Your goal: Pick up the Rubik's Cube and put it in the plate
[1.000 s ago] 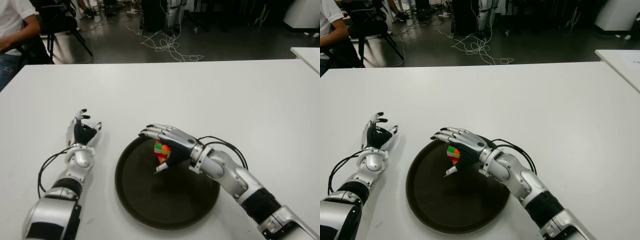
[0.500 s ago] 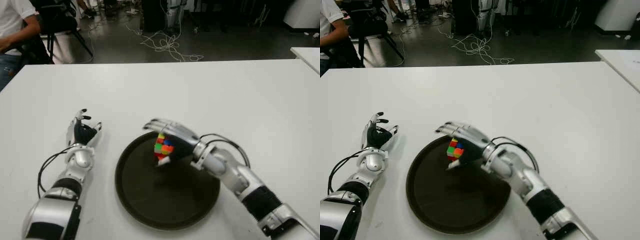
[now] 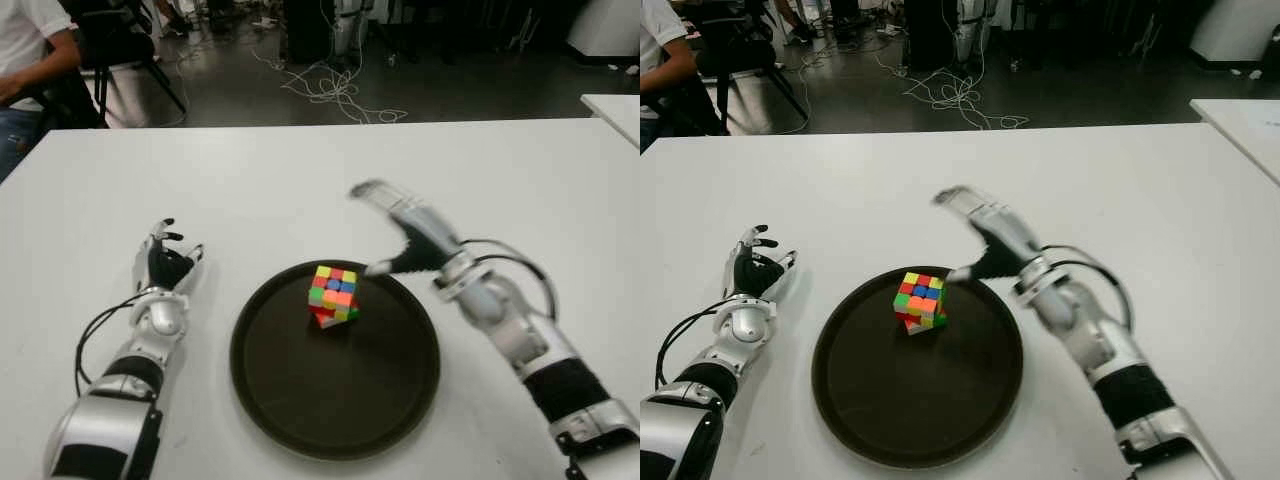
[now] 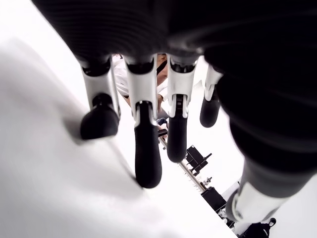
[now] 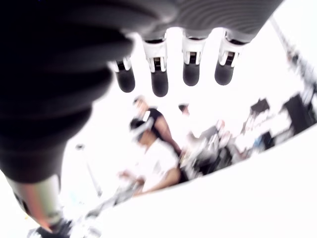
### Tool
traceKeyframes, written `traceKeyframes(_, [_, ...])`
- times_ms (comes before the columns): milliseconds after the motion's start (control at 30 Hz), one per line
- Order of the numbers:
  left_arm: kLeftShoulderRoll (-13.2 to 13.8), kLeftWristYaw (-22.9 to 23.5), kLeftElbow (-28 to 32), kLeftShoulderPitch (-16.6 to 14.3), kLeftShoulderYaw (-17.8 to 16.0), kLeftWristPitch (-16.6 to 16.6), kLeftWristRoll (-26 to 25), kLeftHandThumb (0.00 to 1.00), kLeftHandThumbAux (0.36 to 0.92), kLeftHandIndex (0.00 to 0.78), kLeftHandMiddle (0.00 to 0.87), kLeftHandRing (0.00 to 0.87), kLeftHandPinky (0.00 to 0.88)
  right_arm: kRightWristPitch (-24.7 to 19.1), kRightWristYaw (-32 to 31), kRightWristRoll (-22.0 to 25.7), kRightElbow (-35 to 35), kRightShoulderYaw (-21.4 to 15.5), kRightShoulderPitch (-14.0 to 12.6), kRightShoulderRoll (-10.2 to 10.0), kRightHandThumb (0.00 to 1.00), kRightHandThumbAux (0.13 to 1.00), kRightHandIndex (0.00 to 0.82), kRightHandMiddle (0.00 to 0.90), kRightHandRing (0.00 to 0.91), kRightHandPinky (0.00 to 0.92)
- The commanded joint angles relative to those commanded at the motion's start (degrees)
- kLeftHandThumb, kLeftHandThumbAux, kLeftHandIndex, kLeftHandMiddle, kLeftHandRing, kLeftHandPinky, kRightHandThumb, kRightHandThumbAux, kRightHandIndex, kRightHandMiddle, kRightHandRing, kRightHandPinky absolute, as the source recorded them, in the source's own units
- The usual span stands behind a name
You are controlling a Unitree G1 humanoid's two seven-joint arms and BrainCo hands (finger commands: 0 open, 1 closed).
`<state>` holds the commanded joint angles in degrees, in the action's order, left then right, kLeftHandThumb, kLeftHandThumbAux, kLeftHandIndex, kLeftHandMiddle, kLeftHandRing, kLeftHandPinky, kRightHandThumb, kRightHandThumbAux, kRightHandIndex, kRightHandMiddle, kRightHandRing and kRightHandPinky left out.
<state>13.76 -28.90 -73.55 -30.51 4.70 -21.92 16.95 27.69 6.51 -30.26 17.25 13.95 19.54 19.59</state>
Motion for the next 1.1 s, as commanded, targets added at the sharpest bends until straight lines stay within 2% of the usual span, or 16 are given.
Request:
traceKeyframes(133, [0.1,0.5,0.0,0.0,-0.4,-0.3,-0.3,0.271,0.738,0.177,0.314,0.368,0.384,1.6,0.9,3.2,3.3,-3.2,-0.1,1.2,0.000,0.676,0.000,0.000,0.000,0.000])
traceKeyframes(267, [0.1,0.7,0.1,0.0,-0.6,-0.3,-0.3,0.267,0.742,0.170,0.292,0.335,0.356,3.1,2.5,3.6,5.7,-5.0,-0.5,2.1,0.000,0.633,0.000,0.000,0.000,0.000])
traceKeyframes(400, [0.1,0.6,0.0,-0.2,-0.7,0.4,-0.2,0.251,0.749,0.164,0.274,0.309,0.334,5.6,6.2,4.6,7.9,-7.0,-1.0,1.6,0.000,0.637,0.000,0.000,0.000,0.000])
traceKeyframes(667, [0.4,1.0,0.0,-0.3,-0.9,0.5,-0.3,0.247,0.751,0.177,0.270,0.296,0.322,8.9,7.5,9.2,14.5,-9.7,-1.9,0.6,0.000,0.643,0.000,0.000,0.000,0.000])
traceKeyframes(900, [0.4,1.5,-0.1,-0.3,-1.5,0.8,-0.9,0.238,0.736,0.179,0.275,0.300,0.332,10.0,9.3,10.6,17.9,-11.2,-3.0,-0.3,0.000,0.686,0.000,0.000,0.000,0.000])
traceKeyframes(1100, [0.6,1.4,-0.2,-0.5,-1.6,1.0,-0.9,0.221,0.737,0.171,0.269,0.294,0.318,13.0,8.7,13.6,23.5,-12.9,-4.3,-0.1,0.000,0.695,0.000,0.000,0.000,0.000])
